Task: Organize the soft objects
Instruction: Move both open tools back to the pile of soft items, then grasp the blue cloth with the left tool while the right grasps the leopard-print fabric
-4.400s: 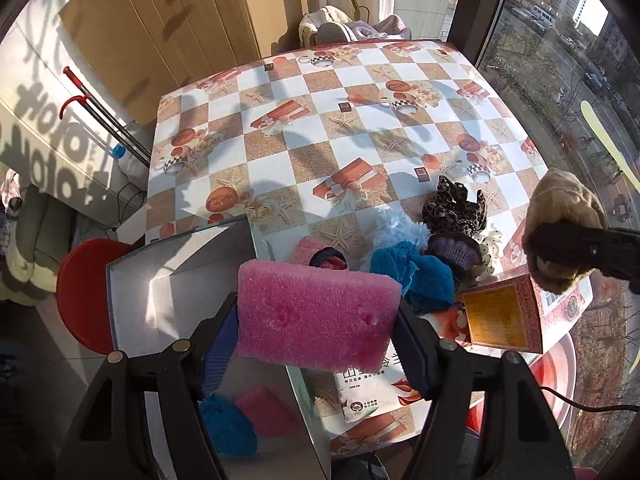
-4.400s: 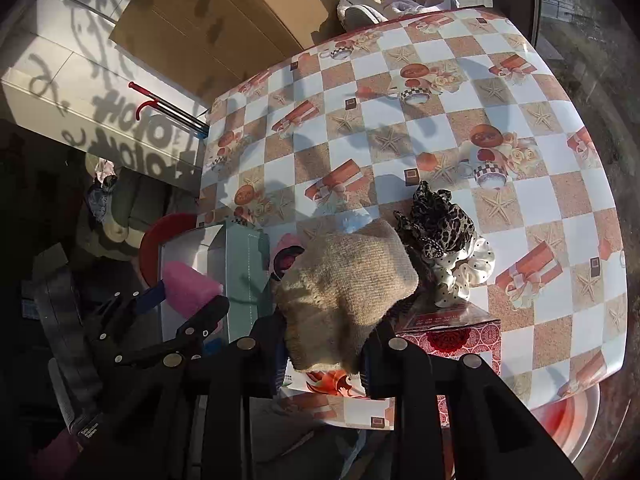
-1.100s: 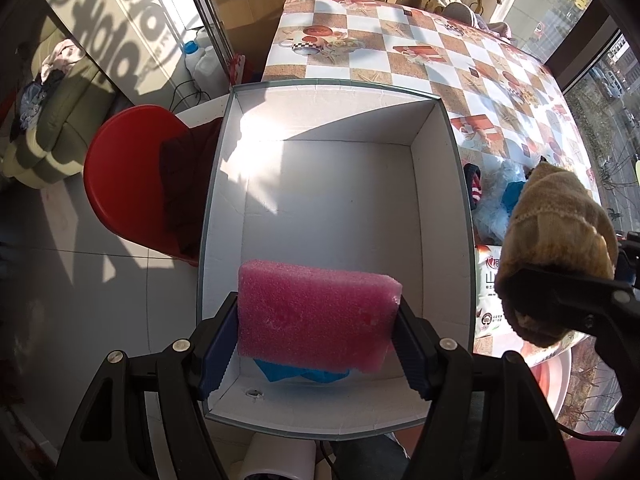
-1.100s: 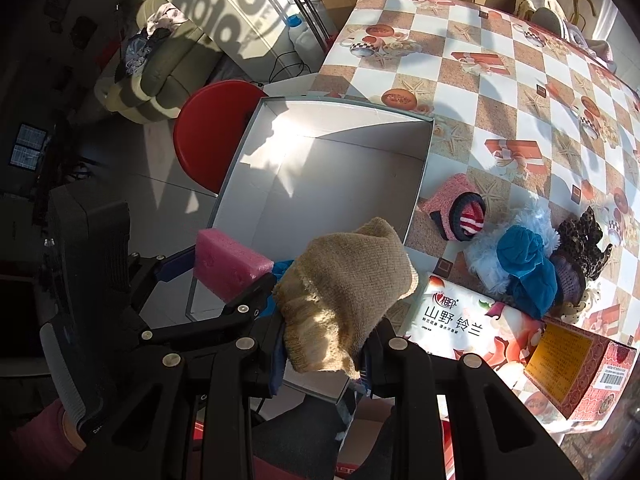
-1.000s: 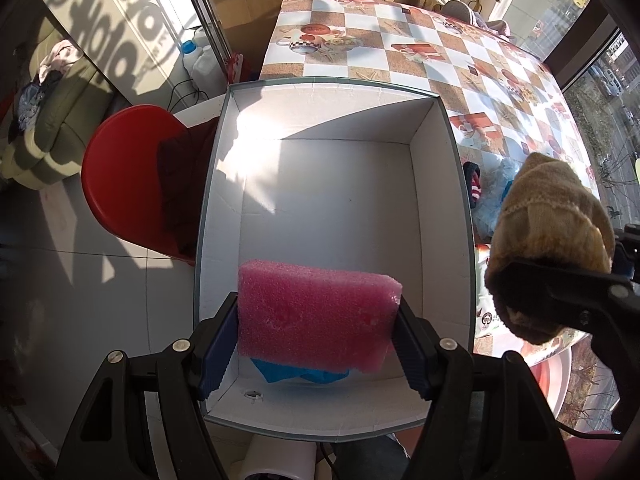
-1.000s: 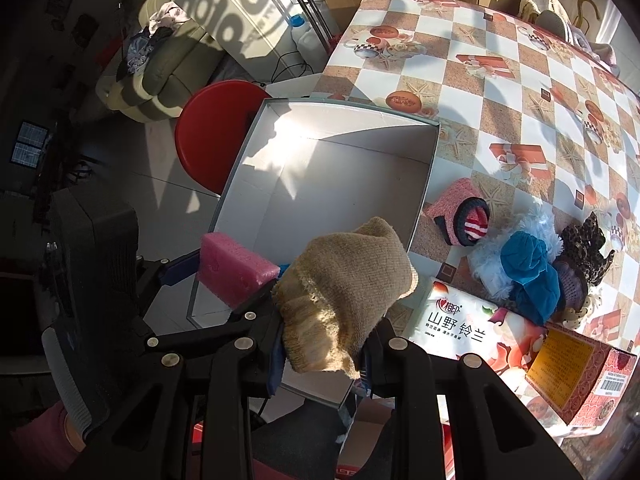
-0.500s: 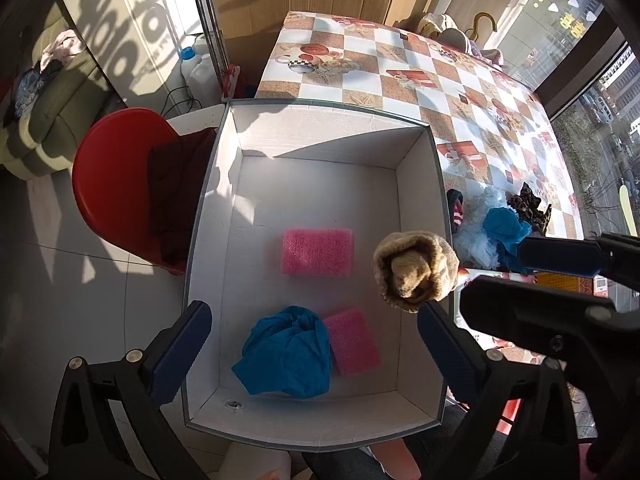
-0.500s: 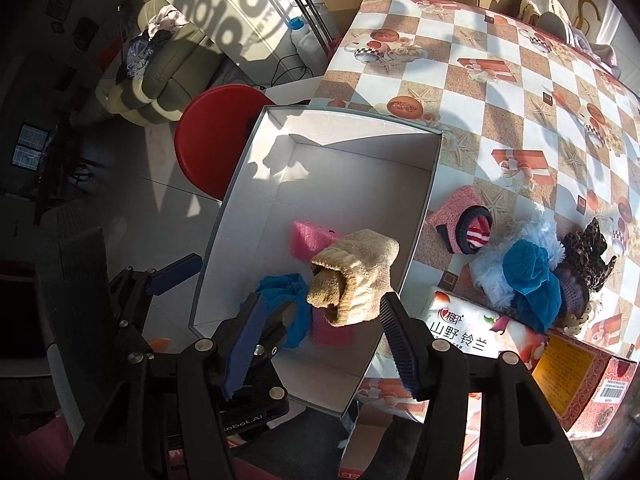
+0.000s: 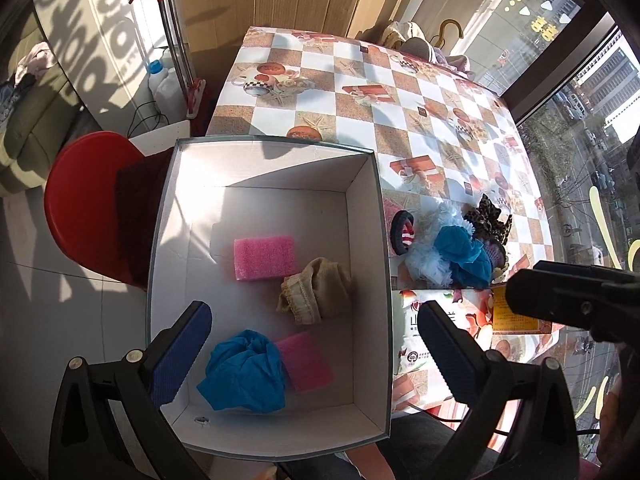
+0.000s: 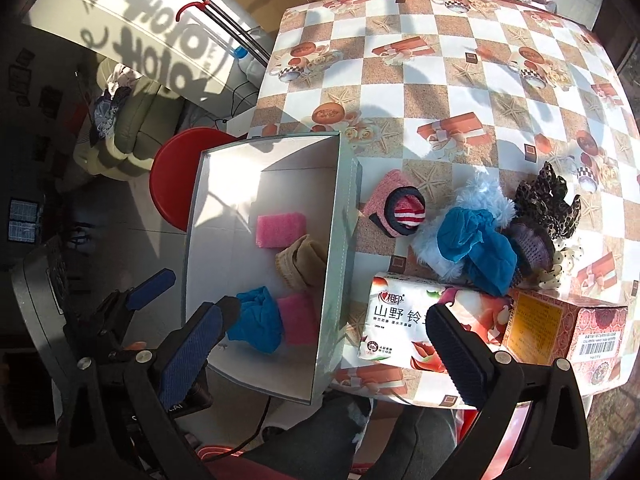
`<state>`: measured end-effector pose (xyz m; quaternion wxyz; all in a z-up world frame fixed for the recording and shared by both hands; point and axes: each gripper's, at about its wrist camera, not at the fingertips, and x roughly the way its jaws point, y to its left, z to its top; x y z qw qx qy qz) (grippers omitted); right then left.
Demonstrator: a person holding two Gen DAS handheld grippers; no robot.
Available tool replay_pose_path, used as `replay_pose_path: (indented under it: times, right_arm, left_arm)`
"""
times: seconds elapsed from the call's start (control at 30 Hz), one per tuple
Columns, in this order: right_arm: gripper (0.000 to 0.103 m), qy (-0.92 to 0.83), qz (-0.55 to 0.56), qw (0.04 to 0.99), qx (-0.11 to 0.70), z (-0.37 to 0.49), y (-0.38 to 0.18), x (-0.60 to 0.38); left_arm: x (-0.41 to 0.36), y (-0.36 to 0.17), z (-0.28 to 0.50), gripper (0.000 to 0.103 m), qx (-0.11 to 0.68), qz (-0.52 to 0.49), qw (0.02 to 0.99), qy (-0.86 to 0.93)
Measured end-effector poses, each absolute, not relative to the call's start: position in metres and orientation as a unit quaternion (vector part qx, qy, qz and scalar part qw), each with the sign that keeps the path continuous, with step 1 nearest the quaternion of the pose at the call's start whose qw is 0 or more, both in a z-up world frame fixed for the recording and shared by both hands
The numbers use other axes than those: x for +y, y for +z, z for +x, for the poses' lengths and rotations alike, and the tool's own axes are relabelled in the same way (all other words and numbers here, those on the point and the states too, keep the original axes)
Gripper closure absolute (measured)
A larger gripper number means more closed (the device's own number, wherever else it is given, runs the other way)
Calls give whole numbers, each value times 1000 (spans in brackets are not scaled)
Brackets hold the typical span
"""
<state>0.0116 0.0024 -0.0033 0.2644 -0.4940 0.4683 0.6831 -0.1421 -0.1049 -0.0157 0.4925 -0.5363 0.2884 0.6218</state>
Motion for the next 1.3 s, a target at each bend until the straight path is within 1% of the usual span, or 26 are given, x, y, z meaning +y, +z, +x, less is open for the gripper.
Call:
replay_pose_path:
  times: [0.27, 0.43, 0.67, 0.93, 1.1, 1.13, 1.17, 1.3]
  right_arm:
    - [0, 647, -452, 340, 512, 113, 20, 60]
    - [0, 619, -437, 387, 525, 175, 19, 89]
    - [0, 578, -444, 397, 558, 231, -19, 111]
    - [0, 562, -496, 360, 556, 228, -77, 147]
    - [0, 565, -540, 321, 535, 198, -120, 176]
    - [0, 564, -552, 310, 530, 190, -130, 180]
    - [0, 562, -564, 302, 524, 183, -139, 184]
    - [0, 567, -613, 258, 487, 148, -173, 193]
  left_arm:
    - [-42, -13, -74, 0, 363, -496, 550, 566]
    - [-1, -33, -29, 0, 416, -481, 566, 525]
    - [41, -87, 15, 0, 479, -497, 548, 473]
    - [65, -124, 33, 1, 509, -521, 511, 456]
    - [73, -140, 36, 8, 522, -531, 489, 454]
    - [74, -143, 36, 12, 524, -533, 486, 452]
    - [75, -145, 37, 18, 525, -537, 486, 447]
    - [78, -152, 37, 34, 524, -550, 478, 440]
